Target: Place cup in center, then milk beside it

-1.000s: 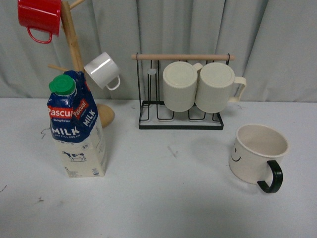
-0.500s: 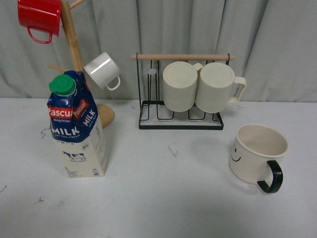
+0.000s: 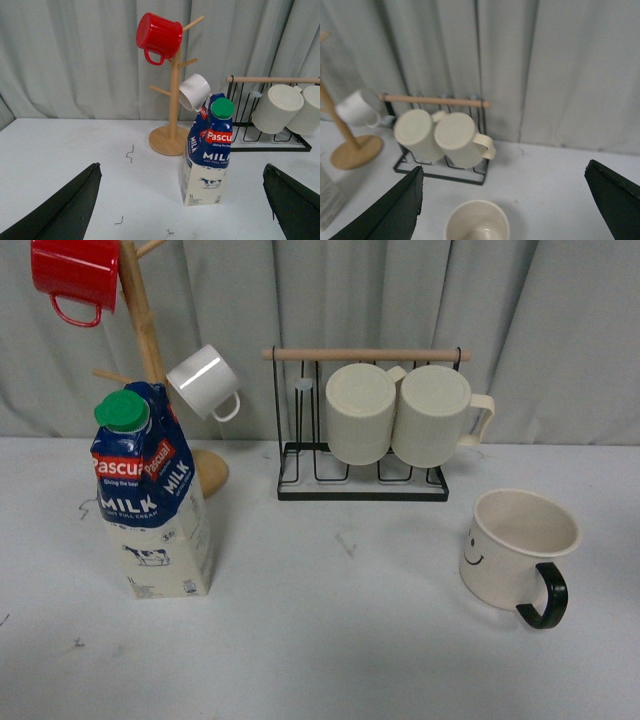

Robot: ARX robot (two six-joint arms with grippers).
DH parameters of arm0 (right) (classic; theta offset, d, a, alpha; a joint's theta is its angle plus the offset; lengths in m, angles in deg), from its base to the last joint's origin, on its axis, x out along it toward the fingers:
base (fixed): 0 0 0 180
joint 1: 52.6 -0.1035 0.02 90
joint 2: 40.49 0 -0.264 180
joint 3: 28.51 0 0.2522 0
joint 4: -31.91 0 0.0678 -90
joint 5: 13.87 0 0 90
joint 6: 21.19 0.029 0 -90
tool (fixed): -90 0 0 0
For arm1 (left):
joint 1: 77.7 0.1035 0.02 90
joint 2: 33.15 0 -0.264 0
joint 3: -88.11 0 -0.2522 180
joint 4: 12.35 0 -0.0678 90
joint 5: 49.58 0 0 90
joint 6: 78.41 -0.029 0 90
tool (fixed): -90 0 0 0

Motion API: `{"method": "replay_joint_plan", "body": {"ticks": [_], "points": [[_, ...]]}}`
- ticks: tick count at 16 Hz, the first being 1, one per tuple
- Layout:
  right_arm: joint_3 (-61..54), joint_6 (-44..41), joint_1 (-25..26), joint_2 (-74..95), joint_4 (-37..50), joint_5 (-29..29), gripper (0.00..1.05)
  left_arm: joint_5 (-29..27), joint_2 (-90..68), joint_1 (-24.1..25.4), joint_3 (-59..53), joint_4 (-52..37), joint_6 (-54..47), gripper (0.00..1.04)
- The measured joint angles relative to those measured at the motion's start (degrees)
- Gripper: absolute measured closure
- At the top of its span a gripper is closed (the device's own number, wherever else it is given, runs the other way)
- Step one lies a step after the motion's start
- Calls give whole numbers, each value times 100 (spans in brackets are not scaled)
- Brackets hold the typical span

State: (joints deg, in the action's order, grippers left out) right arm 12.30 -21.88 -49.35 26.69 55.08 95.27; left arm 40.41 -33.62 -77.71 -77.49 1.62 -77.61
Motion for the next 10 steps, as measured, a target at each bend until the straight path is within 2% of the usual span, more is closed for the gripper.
{"method": "replay_joint_plan", "body": {"ticks": [2, 4, 7, 10], "points": [[1130, 343, -328, 1582, -798, -911, 6, -2, 0, 0, 0, -2, 0, 7], [2358, 739, -562, 2944, -1937, -1357, 6, 0, 0, 0, 0, 0, 0, 7], [3368, 1012, -752, 4118, -3189, -1582, 6, 0, 0, 0, 0, 0, 0, 7], [3893, 1141, -780, 4732, -3803, -1644, 6, 0, 0, 0, 0, 0, 0, 7]]}}
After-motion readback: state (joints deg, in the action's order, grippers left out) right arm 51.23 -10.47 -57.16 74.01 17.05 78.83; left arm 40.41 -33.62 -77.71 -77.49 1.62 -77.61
